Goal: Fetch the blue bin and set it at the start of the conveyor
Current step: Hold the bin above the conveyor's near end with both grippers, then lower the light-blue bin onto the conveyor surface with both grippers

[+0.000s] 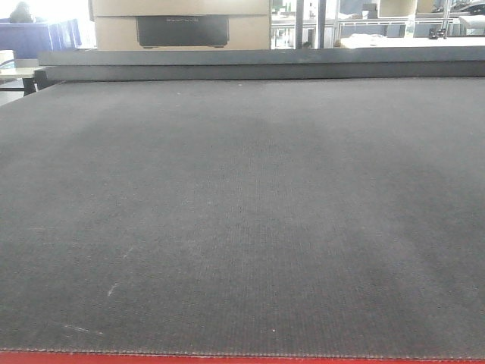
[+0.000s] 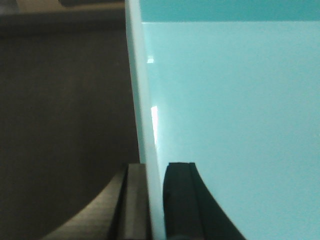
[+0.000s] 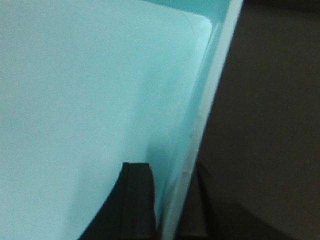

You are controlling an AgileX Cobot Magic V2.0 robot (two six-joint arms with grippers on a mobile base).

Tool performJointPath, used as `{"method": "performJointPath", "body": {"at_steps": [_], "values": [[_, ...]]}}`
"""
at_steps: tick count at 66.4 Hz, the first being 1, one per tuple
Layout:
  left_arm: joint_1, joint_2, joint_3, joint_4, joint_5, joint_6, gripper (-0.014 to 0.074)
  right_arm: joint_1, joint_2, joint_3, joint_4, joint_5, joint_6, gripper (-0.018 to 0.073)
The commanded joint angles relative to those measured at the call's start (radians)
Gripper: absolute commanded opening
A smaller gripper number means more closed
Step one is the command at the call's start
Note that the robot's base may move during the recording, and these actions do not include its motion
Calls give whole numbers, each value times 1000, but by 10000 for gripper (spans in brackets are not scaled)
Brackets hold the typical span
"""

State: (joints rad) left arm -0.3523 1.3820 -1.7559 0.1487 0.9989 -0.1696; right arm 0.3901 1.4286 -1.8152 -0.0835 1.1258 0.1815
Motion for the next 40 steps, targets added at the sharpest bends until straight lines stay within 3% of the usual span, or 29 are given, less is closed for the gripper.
{"method": "performJointPath", "body": {"at_steps": [1,11,24,34,40], "values": [[-9,10,64,-68,-6,1,-111,8,14,78,11,-47,-33,-153],[-9,10,270,-78,-105,1,-111,8,42,256,9,-131,-33,-153],[-9,13,561,-96,-324,1,-111,8,96,447,17,-288,-33,-153],[-9,30,720,-96,-514,1,-111,6,162,510,17,-351,-33,-153],[-9,56,747,-96,-549,1,-111,6,203,514,17,-365,-33,-153]]}}
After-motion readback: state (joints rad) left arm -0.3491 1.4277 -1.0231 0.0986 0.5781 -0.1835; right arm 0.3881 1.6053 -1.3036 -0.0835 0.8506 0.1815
